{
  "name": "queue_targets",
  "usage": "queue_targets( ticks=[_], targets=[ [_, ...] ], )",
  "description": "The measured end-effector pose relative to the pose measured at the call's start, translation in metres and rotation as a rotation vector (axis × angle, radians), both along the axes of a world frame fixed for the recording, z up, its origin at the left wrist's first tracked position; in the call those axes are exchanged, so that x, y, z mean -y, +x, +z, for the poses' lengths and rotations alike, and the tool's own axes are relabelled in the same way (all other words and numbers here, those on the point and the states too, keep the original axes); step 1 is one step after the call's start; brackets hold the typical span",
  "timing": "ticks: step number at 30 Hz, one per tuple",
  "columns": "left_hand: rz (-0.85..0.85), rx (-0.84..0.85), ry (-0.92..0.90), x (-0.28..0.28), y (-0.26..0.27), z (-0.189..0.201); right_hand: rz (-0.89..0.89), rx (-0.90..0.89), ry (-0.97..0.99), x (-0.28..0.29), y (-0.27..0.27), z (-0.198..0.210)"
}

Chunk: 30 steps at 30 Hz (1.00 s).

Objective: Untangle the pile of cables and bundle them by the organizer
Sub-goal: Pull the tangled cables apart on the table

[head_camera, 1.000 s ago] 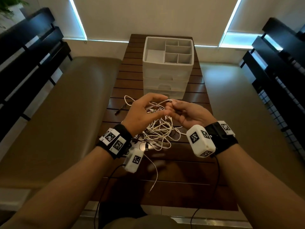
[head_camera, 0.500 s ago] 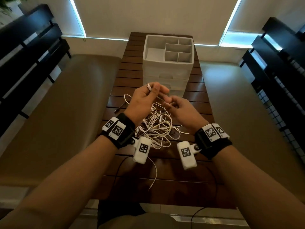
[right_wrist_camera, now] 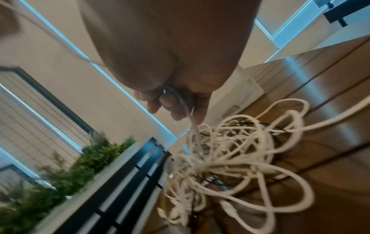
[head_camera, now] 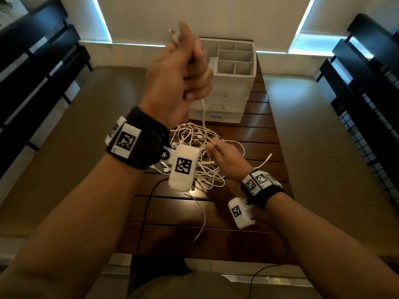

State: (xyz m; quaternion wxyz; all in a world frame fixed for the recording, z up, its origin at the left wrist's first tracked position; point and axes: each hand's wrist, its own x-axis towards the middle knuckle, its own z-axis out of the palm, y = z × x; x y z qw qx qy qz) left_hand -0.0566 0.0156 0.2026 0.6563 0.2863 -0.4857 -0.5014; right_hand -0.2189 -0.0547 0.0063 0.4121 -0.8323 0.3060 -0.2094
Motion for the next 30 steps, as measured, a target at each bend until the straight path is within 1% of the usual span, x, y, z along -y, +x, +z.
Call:
queue_targets(
  ticks=[2, 3, 6, 8, 9, 11, 13, 17, 20, 22, 25, 26, 28, 29, 30],
  targets=[
    [-0.038, 0.025, -0.052, -0.007, 0.002, 0.016, -0.026, -0.060, 0.017, 0.000, -0.004, -0.016],
    [-0.048, 0.066, -0.057, -0.010, 0.001, 0.019, -0.058, -0.059, 0.030, 0.002, -0.004, -0.019],
    [-0.018, 0.175, 0.002, -0.015, -0.006, 0.011, -0.197, 0.058, 0.065, 0.012, 0.003, -0.006],
    [0.004, 0.165, 0.037, -0.016, -0.004, 0.008, -0.234, 0.105, 0.028, 0.015, 0.004, 0.003],
    [0.014, 0.147, 0.040, -0.017, -0.001, 0.011, -0.222, 0.081, -0.010, 0.014, 0.003, 0.002],
    [0.028, 0.119, 0.013, -0.018, 0.008, 0.021, -0.170, -0.029, -0.091, 0.009, -0.006, -0.009],
    [0.060, 0.135, -0.020, -0.020, 0.016, 0.032, -0.145, -0.108, -0.125, 0.004, -0.015, -0.021],
    [0.077, 0.106, -0.056, -0.027, 0.025, 0.047, -0.138, -0.144, -0.013, 0.001, -0.023, -0.037],
    [0.053, 0.196, -0.081, -0.027, 0.026, 0.053, -0.124, -0.201, 0.033, -0.005, -0.027, -0.044],
    [0.088, 0.195, -0.047, -0.026, 0.023, 0.050, -0.102, -0.212, 0.123, -0.006, -0.025, -0.037],
    [0.205, 0.228, -0.025, -0.023, 0.026, 0.041, -0.002, -0.229, 0.234, -0.002, -0.031, -0.019],
    [0.237, 0.234, -0.025, -0.023, 0.029, 0.040, -0.008, -0.211, 0.282, 0.001, -0.038, -0.016],
    [0.269, 0.216, -0.025, -0.024, 0.036, 0.038, -0.102, -0.142, 0.327, 0.002, -0.051, -0.014],
    [0.273, 0.206, -0.023, -0.024, 0.036, 0.036, -0.191, -0.148, 0.310, 0.001, -0.054, -0.017],
    [0.272, 0.203, -0.023, -0.024, 0.034, 0.033, -0.284, -0.212, 0.293, 0.001, -0.056, -0.023]
  ],
)
